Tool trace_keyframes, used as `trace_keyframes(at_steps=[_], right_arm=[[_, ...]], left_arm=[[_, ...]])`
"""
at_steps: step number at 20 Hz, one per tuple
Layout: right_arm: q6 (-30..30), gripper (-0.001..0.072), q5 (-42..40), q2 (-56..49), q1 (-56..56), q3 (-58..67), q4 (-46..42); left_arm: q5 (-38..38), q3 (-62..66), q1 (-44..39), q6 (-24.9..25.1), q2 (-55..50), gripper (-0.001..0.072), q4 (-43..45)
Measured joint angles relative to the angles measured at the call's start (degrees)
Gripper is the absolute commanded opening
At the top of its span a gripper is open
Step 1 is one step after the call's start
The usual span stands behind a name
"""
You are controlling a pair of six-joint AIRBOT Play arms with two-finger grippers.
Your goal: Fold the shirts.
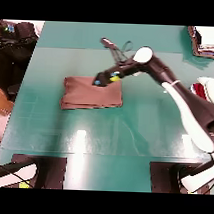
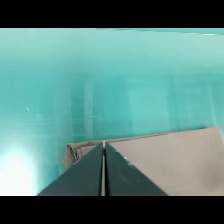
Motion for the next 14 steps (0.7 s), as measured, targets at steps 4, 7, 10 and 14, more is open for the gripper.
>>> trace_keyframes(at_steps=[4, 7, 10, 14], right_arm=[[2.1, 0.0636, -0.1, 5.7, -11.7, -13.5, -1.4], [2.9, 0.0629, -0.7, 6.1, -17.8, -20.2, 2.5], [3.1, 0.0622, -1.4, 3.7, -19.8, -23.3, 7.3], [3.3, 0.0617, -1.6, -2.6, -16.7, -20.4, 12.0]], left_arm=[[-0.4, 0.0, 0.0, 0.0, 0.2, 0.0027, 0.0], [-0.6, 0.0, 0.0, 0.0, 0.2, 0.0027, -0.1], [-0.5, -0.1, 0.0, 0.0, 0.2, 0.0027, -0.1], [-0.4, -0.3, 0.0, 0.0, 0.2, 0.0027, -0.1]])
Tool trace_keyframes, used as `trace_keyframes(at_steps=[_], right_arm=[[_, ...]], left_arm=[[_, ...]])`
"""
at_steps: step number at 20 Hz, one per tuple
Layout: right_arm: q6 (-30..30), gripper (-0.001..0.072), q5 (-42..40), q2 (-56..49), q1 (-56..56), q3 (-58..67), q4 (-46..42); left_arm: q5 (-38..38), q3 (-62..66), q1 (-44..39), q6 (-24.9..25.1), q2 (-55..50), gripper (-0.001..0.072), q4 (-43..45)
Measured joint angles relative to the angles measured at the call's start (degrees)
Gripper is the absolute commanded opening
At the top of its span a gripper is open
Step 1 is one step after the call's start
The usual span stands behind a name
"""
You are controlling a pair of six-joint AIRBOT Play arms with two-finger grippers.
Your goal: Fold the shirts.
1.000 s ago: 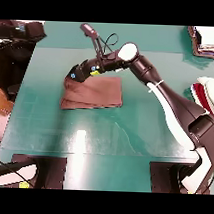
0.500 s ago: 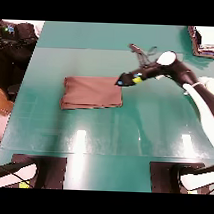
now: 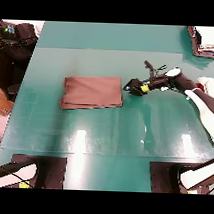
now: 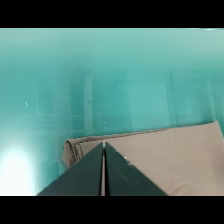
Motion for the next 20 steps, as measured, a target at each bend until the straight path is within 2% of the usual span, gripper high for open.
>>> trace_keyframes(at_steps=[3, 5, 6, 7, 8, 14, 20], right_arm=[[0.0, 0.0472, -0.1, -6.1, 4.2, 5.7, 4.0], [0.1, 0.0323, -0.1, -9.8, 7.0, 9.8, 5.5], [0.1, 0.0206, 0.0, -11.3, 8.2, 11.8, 6.2], [0.1, 0.0047, 0.1, -12.4, 9.2, 13.8, 6.8], [0.2, 0.0021, 0.2, -13.3, 10.0, 15.5, 6.9], [1.7, 0.0020, 3.5, -13.4, 8.0, 27.1, 0.3], [4.7, 0.0021, 9.2, -2.6, -8.5, 32.5, -12.7]], left_arm=[[-0.1, 0.0, 0.0, 0.0, 0.0, 0.0027, 0.0], [-0.1, -0.1, 0.0, 0.0, 0.0, 0.0027, 0.0], [-0.2, 0.0, 0.0, 0.0, 0.0, 0.0027, 0.0], [-0.3, -0.1, 0.0, 0.0, 0.0, 0.0027, 0.0], [-0.4, 0.0, 0.0, 0.0, 0.0, 0.0026, -0.2], [-0.7, 0.0, -3.9, 0.3, 0.0, 0.0026, -1.6], [1.1, -0.1, -13.7, 1.3, 0.0, 0.0027, -1.9]])
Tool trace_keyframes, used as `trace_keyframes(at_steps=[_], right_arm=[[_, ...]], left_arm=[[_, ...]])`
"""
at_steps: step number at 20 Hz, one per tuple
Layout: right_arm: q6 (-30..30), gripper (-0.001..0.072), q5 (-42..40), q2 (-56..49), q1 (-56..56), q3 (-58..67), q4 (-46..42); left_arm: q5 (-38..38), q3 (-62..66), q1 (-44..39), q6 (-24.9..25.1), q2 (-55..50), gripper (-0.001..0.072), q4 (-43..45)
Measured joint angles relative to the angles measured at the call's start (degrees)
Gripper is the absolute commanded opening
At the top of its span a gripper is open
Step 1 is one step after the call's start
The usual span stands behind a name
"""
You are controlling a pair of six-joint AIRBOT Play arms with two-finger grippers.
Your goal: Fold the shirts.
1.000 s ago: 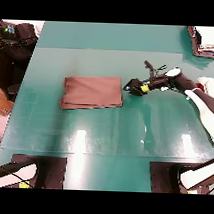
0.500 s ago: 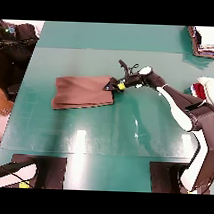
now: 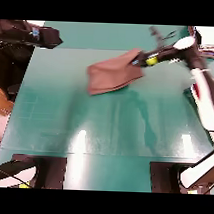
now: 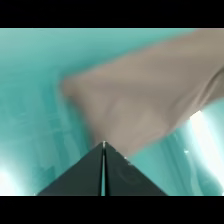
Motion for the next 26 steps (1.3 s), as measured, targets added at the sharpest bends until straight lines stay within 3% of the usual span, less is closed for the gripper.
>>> trace_keyframes(at_steps=[5, 11, 21, 26], right_arm=[[0.9, 0.0021, 2.5, 9.2, -20.5, 0.9, -6.7], [2.7, 0.0021, 4.1, 12.8, -40.6, 0.3, -8.3], [3.3, 0.0021, 4.8, 15.4, -48.2, 7.6, -2.9], [3.4, 0.0021, 3.0, 22.9, -51.5, 0.7, -5.9]], left_arm=[[3.1, 0.0, -5.3, 0.2, 0.0, 0.0027, -0.1], [4.8, 0.0, -6.9, 0.1, 0.0, 0.0027, -1.1], [5.1, 0.0, -7.1, 0.0, 0.0, 0.0027, -1.4], [4.9, 0.0, -7.1, 0.0, 0.0, 0.0027, -1.3]])
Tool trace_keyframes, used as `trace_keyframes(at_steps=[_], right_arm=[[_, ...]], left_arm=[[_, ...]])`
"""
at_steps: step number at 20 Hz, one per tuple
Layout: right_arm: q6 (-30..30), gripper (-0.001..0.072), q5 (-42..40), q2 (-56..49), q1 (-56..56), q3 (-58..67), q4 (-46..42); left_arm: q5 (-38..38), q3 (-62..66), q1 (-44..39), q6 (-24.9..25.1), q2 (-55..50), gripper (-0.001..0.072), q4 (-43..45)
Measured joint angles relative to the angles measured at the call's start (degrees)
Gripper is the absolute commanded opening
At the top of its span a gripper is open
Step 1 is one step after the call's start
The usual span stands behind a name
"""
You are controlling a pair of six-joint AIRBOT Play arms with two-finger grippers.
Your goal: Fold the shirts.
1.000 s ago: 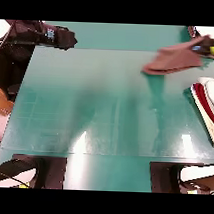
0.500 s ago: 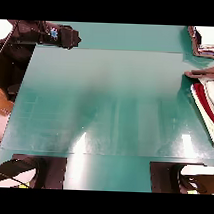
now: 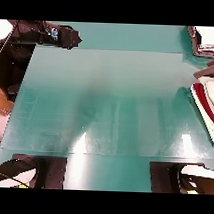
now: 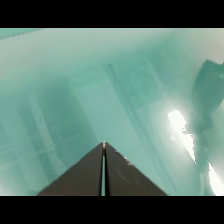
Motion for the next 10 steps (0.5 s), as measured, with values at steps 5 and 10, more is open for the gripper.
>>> trace_keyframes(at_steps=[5, 10], right_arm=[[0.0, 0.0022, 2.4, 7.5, -5.7, -10.1, -10.0], [0.0, 0.0354, 5.3, 14.9, -14.5, -23.7, -22.3]], left_arm=[[-0.9, 0.0, 0.0, 0.0, 0.0, 0.0027, 0.0], [-1.1, 0.0, 0.0, 0.2, 0.0, 0.0027, 0.0]])
